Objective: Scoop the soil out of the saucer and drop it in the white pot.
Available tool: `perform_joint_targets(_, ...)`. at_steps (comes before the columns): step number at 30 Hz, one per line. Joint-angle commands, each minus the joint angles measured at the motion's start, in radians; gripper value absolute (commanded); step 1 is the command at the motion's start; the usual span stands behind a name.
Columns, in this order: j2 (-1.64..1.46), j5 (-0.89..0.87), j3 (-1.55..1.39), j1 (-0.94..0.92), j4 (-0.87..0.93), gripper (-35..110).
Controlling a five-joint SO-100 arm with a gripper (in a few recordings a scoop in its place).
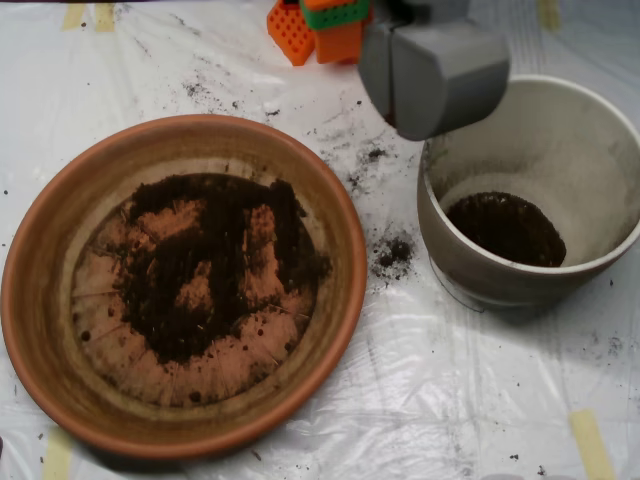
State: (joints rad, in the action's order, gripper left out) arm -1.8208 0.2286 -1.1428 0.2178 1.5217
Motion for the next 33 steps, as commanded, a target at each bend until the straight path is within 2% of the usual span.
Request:
perform_joint_targets(1,0.041,0.018,0.183,0.115,0.051,-1)
perform_joint_targets(9,0.147,0.049,0.276,0.201,0.100,0)
perform_joint_targets(14,0.198,0.055,0.296,0.224,0.149,27)
perform_joint_targets(21,0.198,0.049,0.285,0.236,0.153,42)
perform_joint_targets(33,0.141,0.023,0.239,0.204,0.158,44)
